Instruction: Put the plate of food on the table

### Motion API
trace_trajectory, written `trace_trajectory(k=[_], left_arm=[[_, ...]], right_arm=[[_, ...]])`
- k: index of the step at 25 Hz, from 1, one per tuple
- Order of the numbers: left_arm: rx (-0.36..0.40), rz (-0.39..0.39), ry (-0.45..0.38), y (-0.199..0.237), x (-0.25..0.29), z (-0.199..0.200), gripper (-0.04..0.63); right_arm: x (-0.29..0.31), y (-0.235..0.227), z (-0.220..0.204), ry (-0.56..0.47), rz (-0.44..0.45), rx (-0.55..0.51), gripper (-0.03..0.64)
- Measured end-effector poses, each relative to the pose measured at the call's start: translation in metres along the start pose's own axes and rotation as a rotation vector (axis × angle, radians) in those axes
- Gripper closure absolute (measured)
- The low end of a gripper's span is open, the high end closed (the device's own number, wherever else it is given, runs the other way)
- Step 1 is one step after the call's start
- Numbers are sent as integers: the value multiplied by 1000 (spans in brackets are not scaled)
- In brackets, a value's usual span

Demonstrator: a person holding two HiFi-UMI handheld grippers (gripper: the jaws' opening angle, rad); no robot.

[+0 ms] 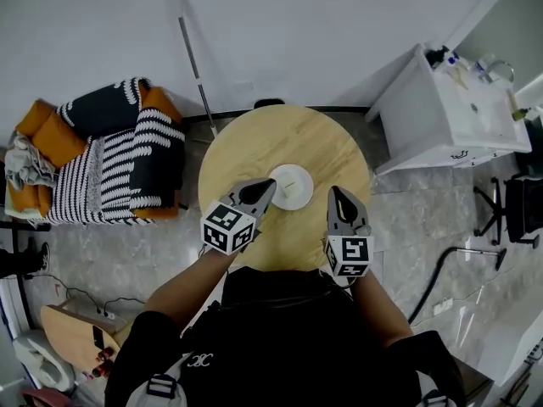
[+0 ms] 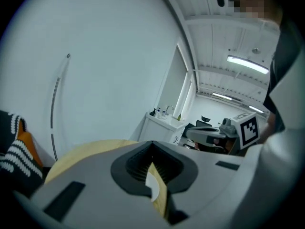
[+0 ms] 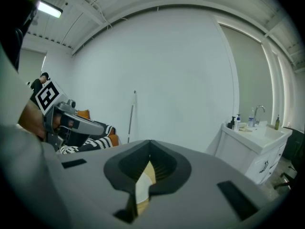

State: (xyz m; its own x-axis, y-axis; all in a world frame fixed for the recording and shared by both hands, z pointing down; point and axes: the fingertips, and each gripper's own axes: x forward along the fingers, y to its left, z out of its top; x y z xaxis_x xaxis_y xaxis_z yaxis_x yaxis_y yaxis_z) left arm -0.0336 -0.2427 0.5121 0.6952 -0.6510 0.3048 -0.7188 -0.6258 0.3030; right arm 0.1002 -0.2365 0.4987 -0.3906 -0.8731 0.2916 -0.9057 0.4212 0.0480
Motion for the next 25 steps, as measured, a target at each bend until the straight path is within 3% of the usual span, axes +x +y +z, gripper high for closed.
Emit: trace_trajectory(k=[5, 10, 16, 25], left_arm=[[87, 7, -46, -14, -14, 19, 588], [91, -3, -70, -21, -16, 23, 588], [156, -23, -63, -29, -12, 25, 588], [111, -50, -52, -28, -6, 23, 588]], right_arm=[[2, 12, 6, -15, 44, 8, 611], [2, 13, 6, -16, 62, 10, 611], [2, 10, 10, -31, 56, 17, 611], [1, 11, 17, -56, 58, -1, 611]])
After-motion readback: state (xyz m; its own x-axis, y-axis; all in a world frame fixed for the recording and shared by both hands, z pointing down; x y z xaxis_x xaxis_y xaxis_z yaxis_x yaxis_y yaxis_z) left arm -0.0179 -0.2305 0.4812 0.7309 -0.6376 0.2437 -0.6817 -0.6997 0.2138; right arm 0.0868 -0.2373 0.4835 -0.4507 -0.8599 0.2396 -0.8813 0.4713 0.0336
